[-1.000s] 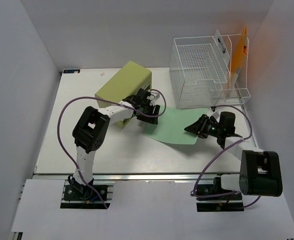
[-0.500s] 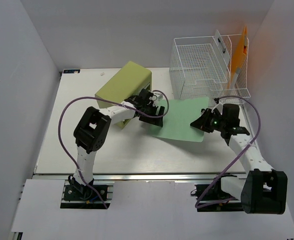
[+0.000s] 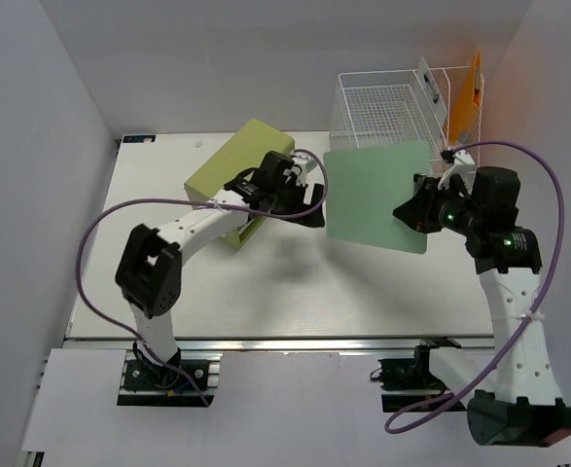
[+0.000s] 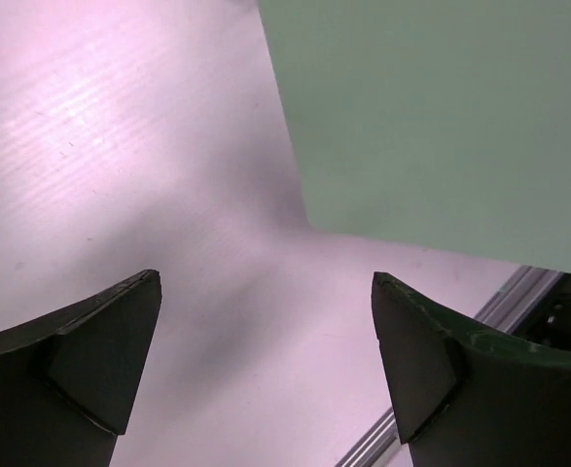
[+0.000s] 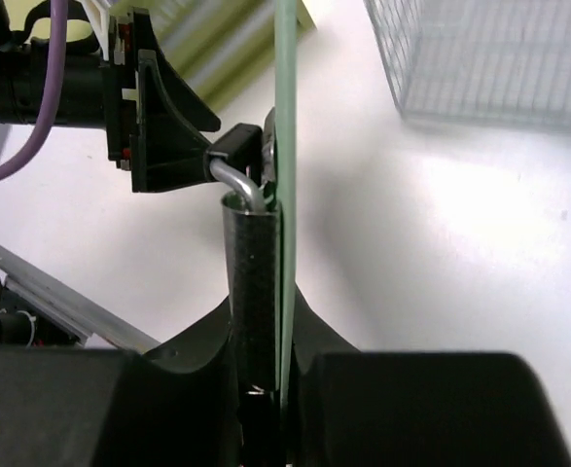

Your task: Organize the desk

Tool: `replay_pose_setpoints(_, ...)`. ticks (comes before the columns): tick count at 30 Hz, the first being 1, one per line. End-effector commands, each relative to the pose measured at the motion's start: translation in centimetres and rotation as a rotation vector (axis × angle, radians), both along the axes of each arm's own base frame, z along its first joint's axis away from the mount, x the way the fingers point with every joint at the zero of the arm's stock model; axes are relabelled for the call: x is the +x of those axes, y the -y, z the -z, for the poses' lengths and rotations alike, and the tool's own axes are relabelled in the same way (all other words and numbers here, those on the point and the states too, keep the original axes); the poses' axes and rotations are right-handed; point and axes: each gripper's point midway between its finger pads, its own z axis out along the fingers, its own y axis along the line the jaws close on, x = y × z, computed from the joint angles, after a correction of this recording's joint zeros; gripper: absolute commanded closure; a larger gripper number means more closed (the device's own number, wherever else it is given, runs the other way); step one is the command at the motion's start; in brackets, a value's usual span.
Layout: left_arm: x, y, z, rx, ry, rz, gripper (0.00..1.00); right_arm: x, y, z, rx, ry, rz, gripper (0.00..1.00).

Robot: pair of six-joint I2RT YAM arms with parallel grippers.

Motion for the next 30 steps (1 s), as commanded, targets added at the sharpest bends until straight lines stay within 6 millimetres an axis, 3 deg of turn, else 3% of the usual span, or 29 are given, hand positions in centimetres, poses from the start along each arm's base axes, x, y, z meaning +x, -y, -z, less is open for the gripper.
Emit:
replay_pose_setpoints(1, -0.5, -1.6, -6.9, -0.064, 0.119, -0.060, 0.02, -1.5, -0.8, -6.2, -0.002, 0.201, -0.092, 1.00)
replay_pose_setpoints(5, -1.1, -4.1, -11.0, -0.080, 0.205, -0.148, 0.02, -1.4, -0.8, -10.5, 0.016, 0.309, -0.073, 1.00)
replay_pose_setpoints(8, -1.3, -6.7, -14.1, -0.085, 0.282, -0.266, 0.02, 0.0, -0.6, -13.0, 0.076, 0.376, -0.004, 1.00)
replay_pose_setpoints(11, -1.1, -9.4, -16.3, -0.065, 0.344, -0.392, 0.02, 1.8, -0.1, -14.2, 0.161, 0.376, 0.089, 1.00)
replay_pose_setpoints(15, -1.1, -11.4, -17.6, -0.040, 0.367, -0.479, 0.02, 5.2, 2.3, -17.0, 0.292, 0.475, 0.309, 1.00)
replay_pose_setpoints(18, -1.0, -11.9, -18.0, -0.031, 0.382, -0.499, 0.02, 6.3, 4.5, -18.0, 0.404, 0.510, 0.478, 1.00)
replay_pose_setpoints(21, -0.8, -12.0, -18.3, -0.029, 0.390, -0.504, 0.02, 7.7, 6.6, -17.4, 0.487, 0.549, 0.619, 1.00)
replay_pose_setpoints(24, -0.5, -11.6, -18.1, -0.019, 0.381, -0.494, 0.02, 9.3, 7.5, -15.0, 0.573, 0.496, 0.711, 1.00)
replay_pose_setpoints(25, -0.4, -11.5, -17.9, -0.018, 0.380, -0.494, 0.02, 9.9, 7.6, -13.0, 0.624, 0.438, 0.741, 1.00)
replay_pose_setpoints(28, -0.3, -11.0, -17.4, -0.015, 0.362, -0.478, 0.02, 10.8, 8.6, -11.1, 0.717, 0.416, 0.827, 1.00)
replay_pose_setpoints(30, -0.3, -10.7, -17.1, -0.022, 0.350, -0.464, 0.02, 11.3, 9.7, -8.4, 0.766, 0.387, 0.915, 1.00)
